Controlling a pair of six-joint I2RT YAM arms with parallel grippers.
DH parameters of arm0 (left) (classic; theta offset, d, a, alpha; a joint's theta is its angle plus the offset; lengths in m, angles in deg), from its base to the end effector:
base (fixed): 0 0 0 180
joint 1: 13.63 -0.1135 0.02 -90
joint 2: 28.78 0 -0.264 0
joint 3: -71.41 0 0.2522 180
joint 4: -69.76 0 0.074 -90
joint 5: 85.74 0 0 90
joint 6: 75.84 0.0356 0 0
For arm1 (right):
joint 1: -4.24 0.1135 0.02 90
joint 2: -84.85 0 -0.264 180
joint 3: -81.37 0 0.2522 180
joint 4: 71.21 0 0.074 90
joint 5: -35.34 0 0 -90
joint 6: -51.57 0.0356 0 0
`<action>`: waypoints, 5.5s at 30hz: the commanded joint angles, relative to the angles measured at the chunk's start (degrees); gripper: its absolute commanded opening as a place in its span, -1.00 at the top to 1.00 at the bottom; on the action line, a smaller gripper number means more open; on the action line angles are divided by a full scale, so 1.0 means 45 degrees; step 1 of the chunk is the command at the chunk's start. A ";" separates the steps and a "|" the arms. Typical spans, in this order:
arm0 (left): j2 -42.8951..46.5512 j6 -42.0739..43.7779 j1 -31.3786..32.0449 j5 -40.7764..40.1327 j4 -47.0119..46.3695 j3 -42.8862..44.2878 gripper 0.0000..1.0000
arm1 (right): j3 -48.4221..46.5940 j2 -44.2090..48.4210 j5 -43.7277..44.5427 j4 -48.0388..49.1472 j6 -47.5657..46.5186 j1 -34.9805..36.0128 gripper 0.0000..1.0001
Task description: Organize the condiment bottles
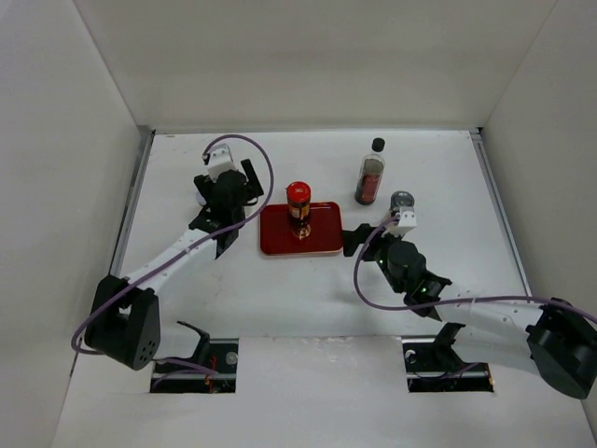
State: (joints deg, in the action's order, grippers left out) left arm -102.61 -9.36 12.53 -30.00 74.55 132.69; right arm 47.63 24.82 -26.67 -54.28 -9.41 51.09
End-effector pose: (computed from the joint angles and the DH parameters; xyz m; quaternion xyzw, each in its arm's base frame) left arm 0.2704 -0.1105 0.2814 -0.1567 0.7737 -0.0225 0.6135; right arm 0.1615 0.1478 0.2133 0.0399 0.7551 0.2406 0.6085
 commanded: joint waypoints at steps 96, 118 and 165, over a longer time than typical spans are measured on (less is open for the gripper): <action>0.4139 -0.1080 0.2225 0.0211 -0.8202 -0.7476 -0.74 | -1.1980 -0.5133 0.1066 -0.6427 -0.4748 -0.3779 -0.83; 0.3241 -0.1451 0.1971 0.0465 -0.8279 -0.7378 -0.78 | -1.3391 -0.7949 0.0167 -0.6237 -0.5451 -0.4972 0.01; 0.3202 -0.1353 0.2030 -0.0277 -0.8475 -0.7495 -1.00 | -1.0755 -0.6505 0.1065 -0.2623 -0.5393 -0.0656 -0.31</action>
State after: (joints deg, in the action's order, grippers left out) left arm -88.33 -15.22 21.73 -31.07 39.12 99.06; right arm -1.38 -7.14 -23.31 -73.05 -34.04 47.04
